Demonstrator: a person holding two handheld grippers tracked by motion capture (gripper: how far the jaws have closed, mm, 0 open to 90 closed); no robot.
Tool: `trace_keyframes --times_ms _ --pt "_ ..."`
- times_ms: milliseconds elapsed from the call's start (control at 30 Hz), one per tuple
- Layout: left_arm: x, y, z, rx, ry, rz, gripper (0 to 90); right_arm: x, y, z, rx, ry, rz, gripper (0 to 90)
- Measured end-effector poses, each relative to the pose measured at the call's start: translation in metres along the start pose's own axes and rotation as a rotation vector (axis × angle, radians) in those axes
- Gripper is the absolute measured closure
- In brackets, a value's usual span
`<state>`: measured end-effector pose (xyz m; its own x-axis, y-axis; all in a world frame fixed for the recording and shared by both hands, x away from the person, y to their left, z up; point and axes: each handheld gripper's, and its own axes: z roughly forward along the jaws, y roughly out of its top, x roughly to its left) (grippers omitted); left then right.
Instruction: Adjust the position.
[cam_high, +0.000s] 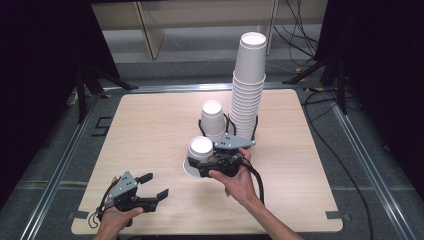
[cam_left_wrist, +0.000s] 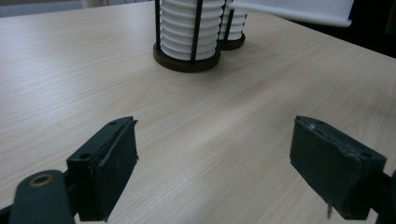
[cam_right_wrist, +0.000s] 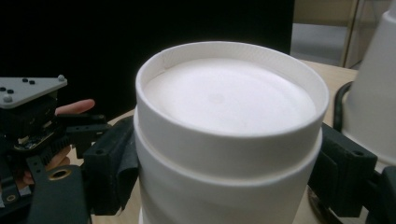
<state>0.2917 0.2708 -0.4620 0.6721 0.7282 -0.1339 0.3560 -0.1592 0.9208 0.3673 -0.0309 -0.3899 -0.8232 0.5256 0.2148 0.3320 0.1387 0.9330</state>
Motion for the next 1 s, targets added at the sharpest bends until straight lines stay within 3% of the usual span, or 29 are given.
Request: trace_keyframes --times_ms 167,233,300,333,400,433,467,600,733,1000 --pt "-0.005 0.002 -0.001 -0.024 -0.033 0.012 14.8 0.009 -0.007 0.008 0.032 0.032 -0.043 20.7" --pt "-0.007 0.003 0.000 -0.037 -0.053 0.015 14.8 0.013 -0.010 0.013 0.031 0.063 -0.027 20.7" --pt "-0.008 0.004 -0.001 -0.025 -0.055 0.025 14.8 0.015 -0.012 0.017 0.034 0.060 -0.057 20.7" --pt "-0.009 0.004 -0.001 -0.035 -0.066 0.029 14.8 0.018 -0.013 0.018 0.047 0.080 -0.028 20.7" --pt "-0.010 0.004 0.000 -0.054 -0.081 0.024 14.8 0.019 -0.014 0.022 0.039 0.080 -0.065 20.7" --pt "-0.010 0.004 0.001 -0.061 -0.095 0.035 14.8 0.021 -0.014 0.022 0.052 0.087 -0.051 20.7" --pt "-0.010 0.005 0.001 -0.062 -0.097 0.039 14.8 0.021 -0.014 0.024 0.053 0.085 -0.075 20.7" --pt "-0.014 0.006 0.002 -0.044 -0.093 0.046 14.8 0.026 -0.017 0.029 0.044 0.114 -0.080 20.7" --pt "-0.015 0.006 0.004 -0.063 -0.110 0.054 14.8 0.032 -0.018 0.033 0.071 0.129 -0.088 20.7" --pt "-0.020 0.007 0.005 -0.053 -0.130 0.075 14.5 0.042 -0.021 0.042 0.061 0.171 -0.087 20.7"
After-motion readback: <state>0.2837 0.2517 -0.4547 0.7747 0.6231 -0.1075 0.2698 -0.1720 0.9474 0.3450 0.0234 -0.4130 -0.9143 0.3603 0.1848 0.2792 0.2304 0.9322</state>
